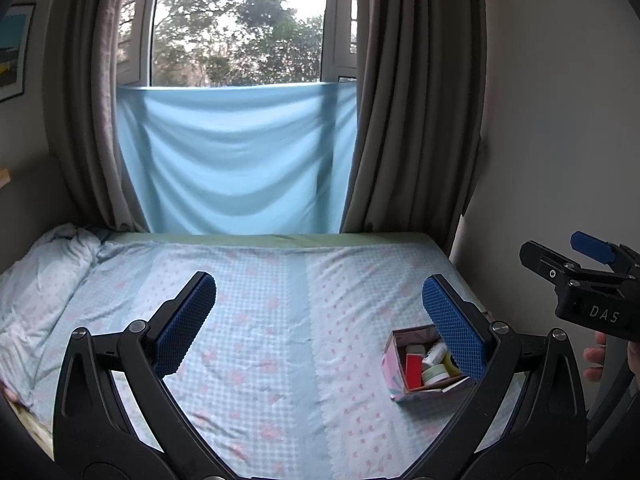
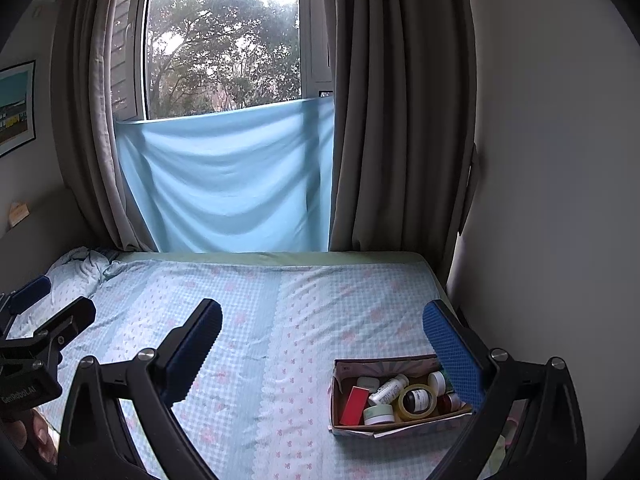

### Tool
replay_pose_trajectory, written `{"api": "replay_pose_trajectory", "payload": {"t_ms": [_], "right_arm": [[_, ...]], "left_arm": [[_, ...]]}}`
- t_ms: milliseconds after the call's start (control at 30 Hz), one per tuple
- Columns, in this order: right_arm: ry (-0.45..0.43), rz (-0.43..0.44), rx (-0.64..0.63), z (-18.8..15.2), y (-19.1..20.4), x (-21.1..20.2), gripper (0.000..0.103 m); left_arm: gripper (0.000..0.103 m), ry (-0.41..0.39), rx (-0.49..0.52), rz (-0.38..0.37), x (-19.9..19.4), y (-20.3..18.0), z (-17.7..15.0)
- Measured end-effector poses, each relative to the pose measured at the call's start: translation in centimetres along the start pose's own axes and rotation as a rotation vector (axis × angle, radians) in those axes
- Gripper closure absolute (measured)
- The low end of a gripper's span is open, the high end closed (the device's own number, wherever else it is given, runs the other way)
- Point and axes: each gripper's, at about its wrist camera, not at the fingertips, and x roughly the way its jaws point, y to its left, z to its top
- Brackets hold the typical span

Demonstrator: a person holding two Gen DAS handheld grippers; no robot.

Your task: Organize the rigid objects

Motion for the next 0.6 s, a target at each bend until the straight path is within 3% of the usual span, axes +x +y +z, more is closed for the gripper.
{"api": "replay_pose_trajectory", "payload": {"t_ms": [267,400,600], "right_arm": [[-0.014,-0.009,0.006,0.29,-0.23,-0.21,0.003],[-0.018,-0.014,0.006,0.42,-0.24,-0.19,0.003],[-0.015,-0.013,0.004,0.49,-0.22,-0.06,0.003]], "left_arm": [[0.0,-0.072,0.014,0.047,-0.84,-0.16,0.3],[0.0,-0.068,0.013,0.016,-0.64,-0.26,0.27],[0.0,-0.079,0.019,0.041,-0.3,-0.21,0.54]]}}
